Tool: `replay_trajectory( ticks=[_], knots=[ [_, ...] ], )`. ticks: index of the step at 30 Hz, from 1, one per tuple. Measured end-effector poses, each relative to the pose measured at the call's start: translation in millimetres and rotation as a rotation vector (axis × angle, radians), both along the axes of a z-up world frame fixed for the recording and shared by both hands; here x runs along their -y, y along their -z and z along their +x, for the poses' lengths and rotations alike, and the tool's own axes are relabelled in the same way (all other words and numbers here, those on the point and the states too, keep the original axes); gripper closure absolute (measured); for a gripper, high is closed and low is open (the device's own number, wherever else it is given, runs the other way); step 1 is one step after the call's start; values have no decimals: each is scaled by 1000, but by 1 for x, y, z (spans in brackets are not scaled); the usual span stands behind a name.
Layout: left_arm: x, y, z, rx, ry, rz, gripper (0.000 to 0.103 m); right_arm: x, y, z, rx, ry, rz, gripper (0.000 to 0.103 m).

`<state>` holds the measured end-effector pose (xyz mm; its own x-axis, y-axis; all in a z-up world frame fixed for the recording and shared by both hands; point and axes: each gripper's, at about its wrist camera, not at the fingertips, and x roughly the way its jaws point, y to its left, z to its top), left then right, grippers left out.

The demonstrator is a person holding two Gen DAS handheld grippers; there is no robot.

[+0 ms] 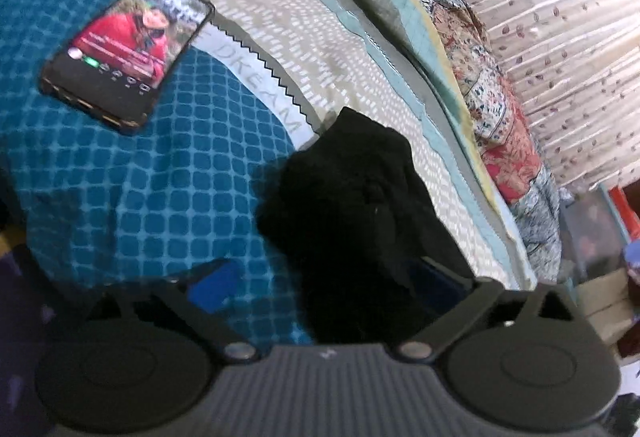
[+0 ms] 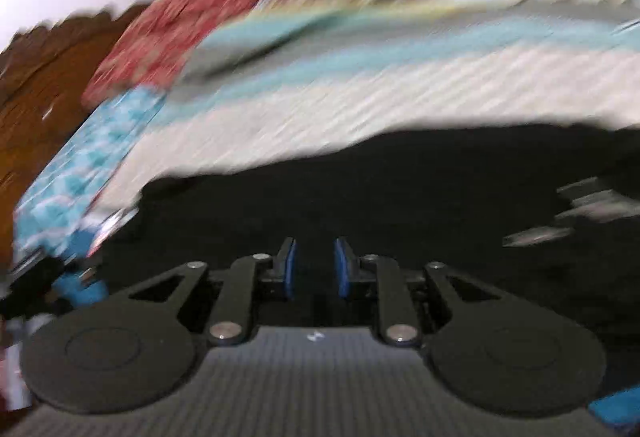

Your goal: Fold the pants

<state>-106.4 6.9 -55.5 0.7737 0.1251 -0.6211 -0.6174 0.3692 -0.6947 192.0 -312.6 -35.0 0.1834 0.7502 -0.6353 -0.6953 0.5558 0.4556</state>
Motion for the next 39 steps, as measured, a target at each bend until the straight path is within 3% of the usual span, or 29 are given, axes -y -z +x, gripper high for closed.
replay_trajectory(
  ticks=[3, 7, 9, 10, 14, 20, 25, 28, 30, 33, 36, 38, 39],
  knots=[
    [-8, 1, 6, 28, -25, -18, 0, -67, 7, -18, -77, -122, 2, 81],
    [-11, 4, 16, 30, -46, -10, 2, -130, 18, -20, -200, -149, 14, 84],
    [-8, 2, 24, 14, -34, 45, 23, -155, 38, -18, -322, -142, -22, 84],
    [-6, 3, 30, -8, -14, 73, 56, -166, 54, -18, -380, -142, -79, 91],
    [-1, -8, 33, 34, 8, 108, 71, -166, 61, -12, -457, -95, -68, 92],
    [52, -60, 64, 22, 182, 440, 73, -149, 63, -3, -600, -62, 57, 86],
    [113, -76, 97, -8, 391, 704, 73, -92, 37, 19, -492, 78, 201, 86],
    [160, -73, 115, -13, 578, 829, 73, -50, 32, 34, -431, 186, 250, 86],
    [194, -62, 130, -56, 724, 919, 73, -20, 28, 39, -394, 246, 271, 86],
    [235, -33, 155, -181, 860, 1049, 67, 12, 30, 37, -330, 323, 260, 86],
    [253, -22, 163, -239, 884, 1120, 60, 28, 35, 30, -279, 367, 229, 86],
    [250, -35, 158, -203, 889, 1086, 40, 28, 33, 29, -266, 333, 240, 86],
    [244, -46, 152, -160, 885, 1044, 36, 30, 29, 27, -249, 305, 245, 86]
  ],
)
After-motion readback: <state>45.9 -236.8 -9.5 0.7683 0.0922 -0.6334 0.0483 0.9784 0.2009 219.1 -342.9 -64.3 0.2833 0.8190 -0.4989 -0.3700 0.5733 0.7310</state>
